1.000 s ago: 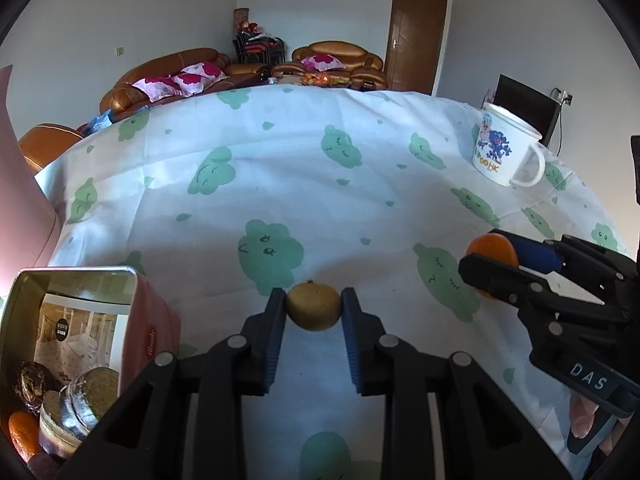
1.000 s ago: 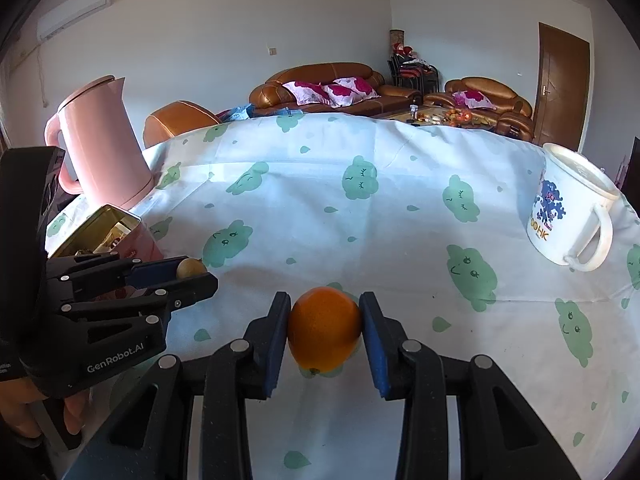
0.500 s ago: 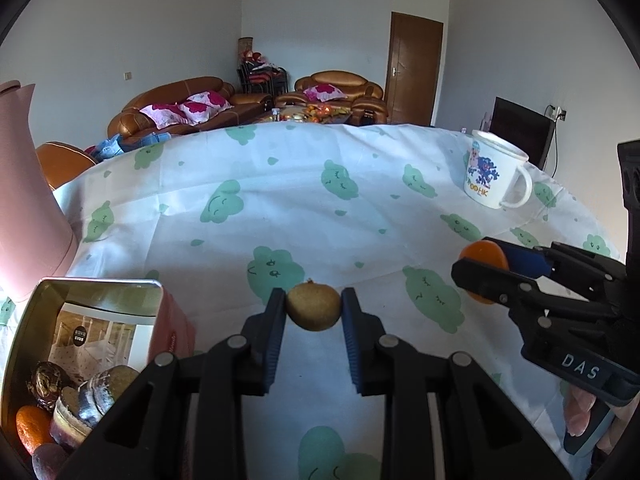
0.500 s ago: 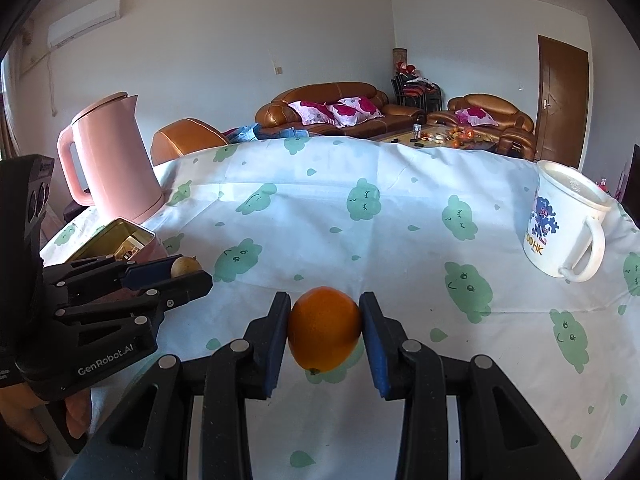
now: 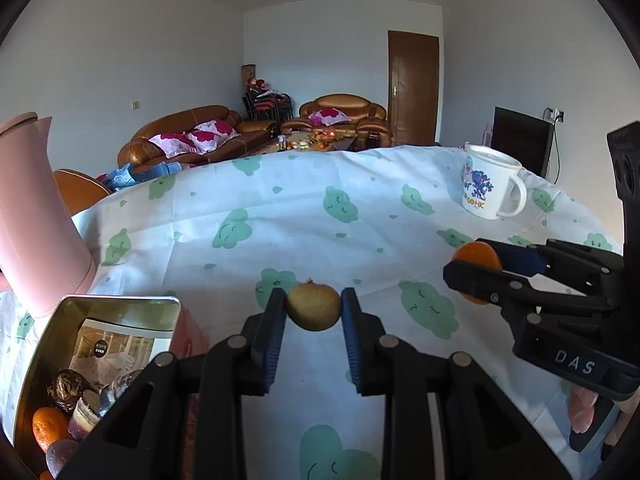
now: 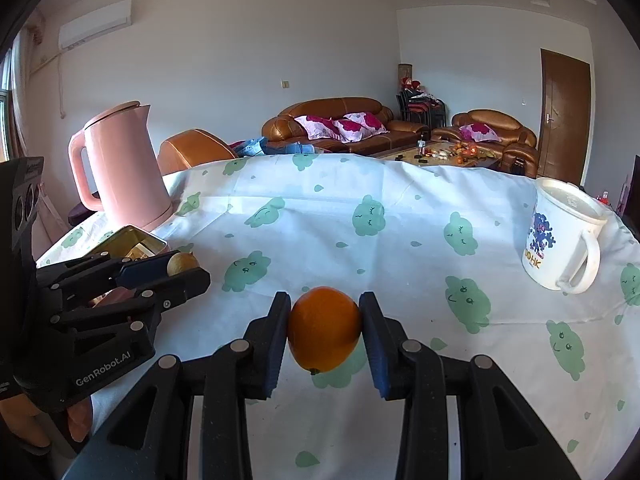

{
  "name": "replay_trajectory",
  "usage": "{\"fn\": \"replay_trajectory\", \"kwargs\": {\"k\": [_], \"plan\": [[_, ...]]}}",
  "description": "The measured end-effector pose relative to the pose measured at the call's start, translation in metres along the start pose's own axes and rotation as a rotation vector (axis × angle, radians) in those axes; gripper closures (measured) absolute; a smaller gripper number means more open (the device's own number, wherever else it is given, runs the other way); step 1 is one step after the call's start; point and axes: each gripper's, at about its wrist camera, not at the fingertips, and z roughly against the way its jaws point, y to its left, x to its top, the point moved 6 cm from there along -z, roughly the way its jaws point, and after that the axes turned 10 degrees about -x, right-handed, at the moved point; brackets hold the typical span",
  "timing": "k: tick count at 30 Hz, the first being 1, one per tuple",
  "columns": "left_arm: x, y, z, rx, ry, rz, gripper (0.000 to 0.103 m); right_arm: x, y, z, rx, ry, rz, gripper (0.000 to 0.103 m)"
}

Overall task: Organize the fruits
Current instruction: 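Lift both small fruits and carry them toward the tin box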

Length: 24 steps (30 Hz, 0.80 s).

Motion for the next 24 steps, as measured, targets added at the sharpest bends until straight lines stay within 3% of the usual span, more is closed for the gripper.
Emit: {"fn": "replay_trajectory", "kwargs": {"k": [24], "plan": [[0.004, -0.01, 0.027, 0.045, -0.121, -0.051, 0.074, 0.004, 0.003, 0.019, 0.011, -0.101, 0.015, 0.066]]}}
